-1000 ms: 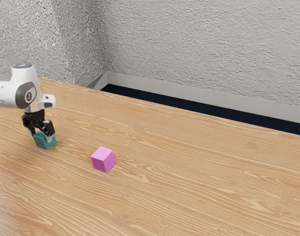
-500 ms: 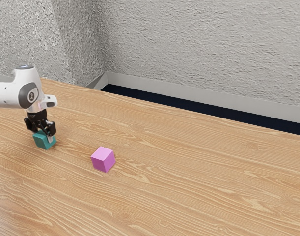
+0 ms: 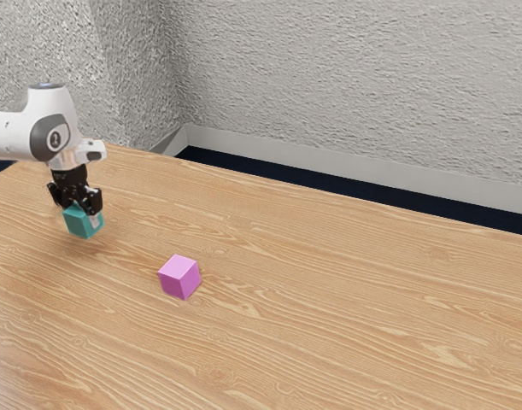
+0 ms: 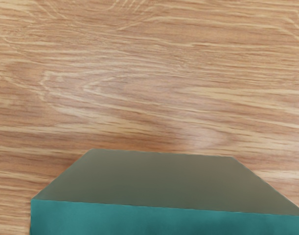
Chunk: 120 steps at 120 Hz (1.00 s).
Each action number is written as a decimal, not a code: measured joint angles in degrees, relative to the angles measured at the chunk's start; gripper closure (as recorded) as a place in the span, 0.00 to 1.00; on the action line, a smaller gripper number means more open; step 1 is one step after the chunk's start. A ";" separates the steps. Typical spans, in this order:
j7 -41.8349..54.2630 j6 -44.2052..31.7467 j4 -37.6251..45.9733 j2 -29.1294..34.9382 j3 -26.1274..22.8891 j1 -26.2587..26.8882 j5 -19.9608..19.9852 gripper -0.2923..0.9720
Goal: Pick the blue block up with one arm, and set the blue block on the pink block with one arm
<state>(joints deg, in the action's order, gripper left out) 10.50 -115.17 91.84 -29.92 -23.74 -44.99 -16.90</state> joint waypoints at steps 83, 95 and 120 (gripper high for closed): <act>-11.32 3.99 7.18 5.21 -15.22 0.26 -0.13 0.52; -13.66 4.11 7.23 5.44 -16.11 1.26 -0.03 0.52; -18.35 4.04 12.60 8.37 -20.11 1.57 -0.01 0.52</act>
<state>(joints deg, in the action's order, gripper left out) -7.85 -111.13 104.44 -21.55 -43.85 -43.42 -16.91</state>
